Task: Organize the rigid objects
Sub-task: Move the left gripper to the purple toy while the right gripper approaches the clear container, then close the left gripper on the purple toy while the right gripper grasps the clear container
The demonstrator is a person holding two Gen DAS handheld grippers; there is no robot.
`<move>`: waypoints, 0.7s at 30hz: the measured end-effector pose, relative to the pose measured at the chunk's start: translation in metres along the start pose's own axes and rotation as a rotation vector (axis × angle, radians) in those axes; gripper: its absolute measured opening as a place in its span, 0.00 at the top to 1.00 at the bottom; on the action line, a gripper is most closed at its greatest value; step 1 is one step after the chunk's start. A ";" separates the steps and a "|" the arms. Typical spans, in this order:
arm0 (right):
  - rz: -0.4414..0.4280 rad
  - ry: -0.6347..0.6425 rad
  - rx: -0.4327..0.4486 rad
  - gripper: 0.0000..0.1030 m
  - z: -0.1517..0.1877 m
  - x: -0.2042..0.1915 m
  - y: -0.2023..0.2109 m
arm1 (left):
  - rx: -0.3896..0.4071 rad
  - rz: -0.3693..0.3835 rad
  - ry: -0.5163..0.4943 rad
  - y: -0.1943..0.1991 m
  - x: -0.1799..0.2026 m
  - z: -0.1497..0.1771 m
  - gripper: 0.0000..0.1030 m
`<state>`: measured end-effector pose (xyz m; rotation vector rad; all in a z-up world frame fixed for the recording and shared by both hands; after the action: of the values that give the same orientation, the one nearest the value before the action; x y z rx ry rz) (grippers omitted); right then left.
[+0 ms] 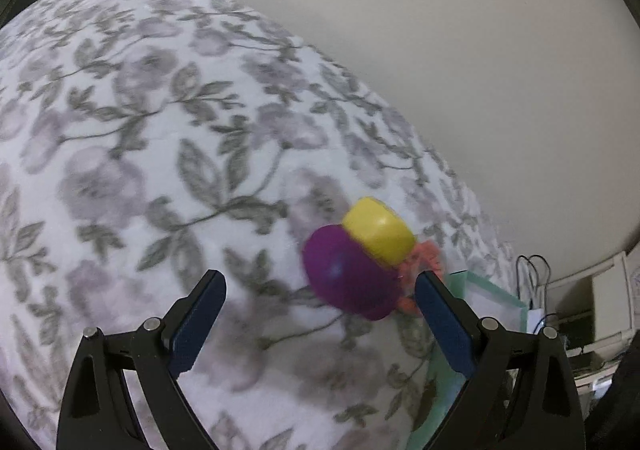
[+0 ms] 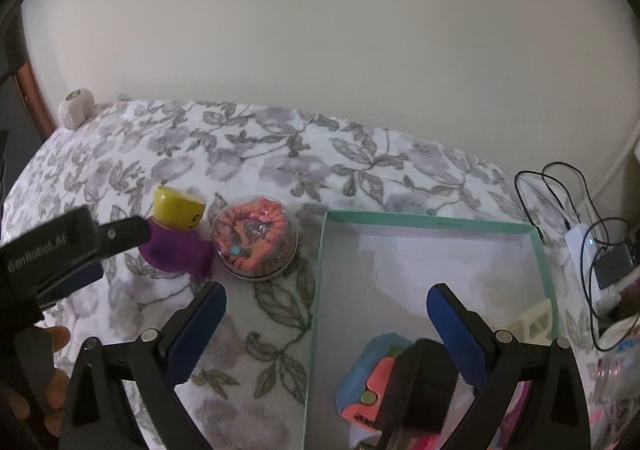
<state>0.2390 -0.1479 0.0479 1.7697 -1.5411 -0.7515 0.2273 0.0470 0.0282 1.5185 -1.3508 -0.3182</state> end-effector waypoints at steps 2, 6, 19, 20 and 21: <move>0.002 0.004 -0.003 0.01 -0.001 0.000 -0.004 | 0.013 0.008 -0.022 -0.005 0.007 -0.003 0.07; -0.017 0.003 -0.010 0.01 -0.003 -0.001 -0.011 | 0.006 0.043 -0.013 -0.018 0.009 -0.006 0.15; -0.040 0.104 0.006 0.01 -0.012 -0.034 -0.022 | 0.032 0.045 0.063 -0.016 -0.012 -0.007 0.42; -0.049 0.102 0.007 0.01 -0.013 -0.036 -0.024 | 0.052 0.012 0.058 -0.010 -0.016 -0.009 0.42; -0.062 0.100 0.004 0.01 -0.014 -0.039 -0.025 | 0.065 -0.011 0.054 -0.005 -0.019 -0.010 0.42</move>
<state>0.2601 -0.1055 0.0367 1.8373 -1.4280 -0.6794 0.2318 0.0674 0.0205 1.5780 -1.3220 -0.2399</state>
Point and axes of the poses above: each gripper's, at about its wrist camera, not at the fingertips, and y roughly against the way its jaws point, x to its right, z to its underside, the point moved 2 cm from there along -y, roughly the way its jaws point, and after that the axes turned 7 degrees about -y, right-handed, at the moved point
